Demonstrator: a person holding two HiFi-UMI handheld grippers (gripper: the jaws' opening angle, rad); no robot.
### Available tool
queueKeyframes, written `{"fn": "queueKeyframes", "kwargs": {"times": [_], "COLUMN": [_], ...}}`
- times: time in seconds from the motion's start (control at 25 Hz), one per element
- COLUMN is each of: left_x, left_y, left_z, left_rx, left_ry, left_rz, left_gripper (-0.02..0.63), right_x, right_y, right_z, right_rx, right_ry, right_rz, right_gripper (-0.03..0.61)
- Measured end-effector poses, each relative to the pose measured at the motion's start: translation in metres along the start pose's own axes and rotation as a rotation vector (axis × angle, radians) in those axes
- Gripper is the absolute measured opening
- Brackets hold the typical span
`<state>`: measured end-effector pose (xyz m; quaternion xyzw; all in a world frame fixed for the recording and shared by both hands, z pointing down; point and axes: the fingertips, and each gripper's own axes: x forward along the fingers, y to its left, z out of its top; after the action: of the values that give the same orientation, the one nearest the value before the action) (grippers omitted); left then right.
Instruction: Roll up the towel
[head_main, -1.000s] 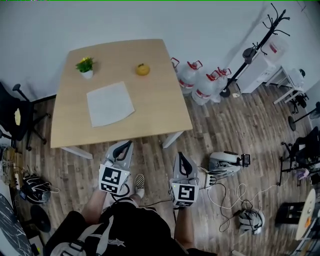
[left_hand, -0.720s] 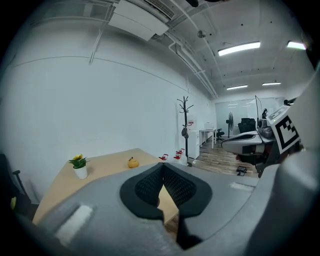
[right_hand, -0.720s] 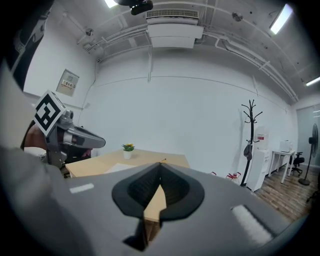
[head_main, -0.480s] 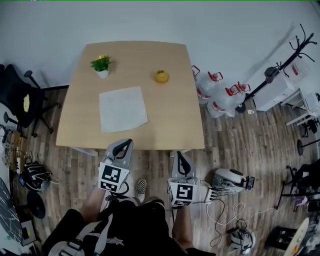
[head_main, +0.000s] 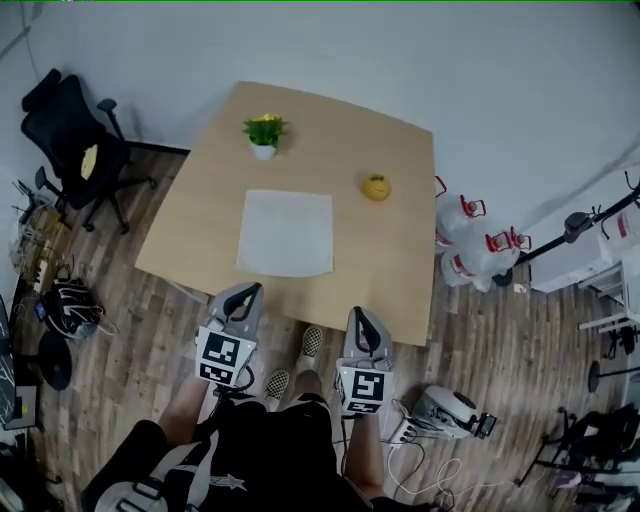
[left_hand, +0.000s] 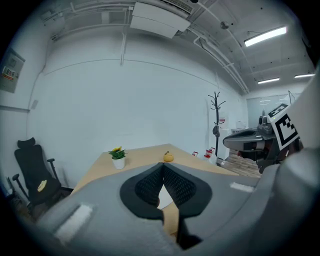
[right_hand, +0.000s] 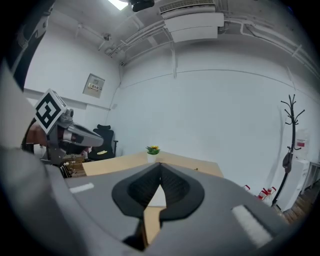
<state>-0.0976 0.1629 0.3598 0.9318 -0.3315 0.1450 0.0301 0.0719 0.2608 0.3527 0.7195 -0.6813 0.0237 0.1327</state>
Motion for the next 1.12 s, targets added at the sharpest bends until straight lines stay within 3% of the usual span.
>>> {"fn": "queueKeyframes", "kwargs": {"times": [0.44,0.92,1.12], "left_x": [0.034,0.09,0.105], "left_y": [0.054,0.079,0.088], "left_z": [-0.025,-0.089,-0.121], "left_rx": [-0.06,-0.145,-0.139], "left_ry": [0.058,0.224,0.29], "left_rz": [0.134,0.192,0.182], "left_gripper": [0.009,0.009,0.009], "right_x": [0.088,0.17,0.19], "right_y": [0.01,0.012,0.018], "right_z": [-0.014,-0.087,-0.117], "right_rx": [-0.022,0.021,-0.014], "right_ry": [0.044,0.208,0.266], "right_rz": [0.152,0.286,0.343], "right_gripper": [0.005,0.005,0.005]}}
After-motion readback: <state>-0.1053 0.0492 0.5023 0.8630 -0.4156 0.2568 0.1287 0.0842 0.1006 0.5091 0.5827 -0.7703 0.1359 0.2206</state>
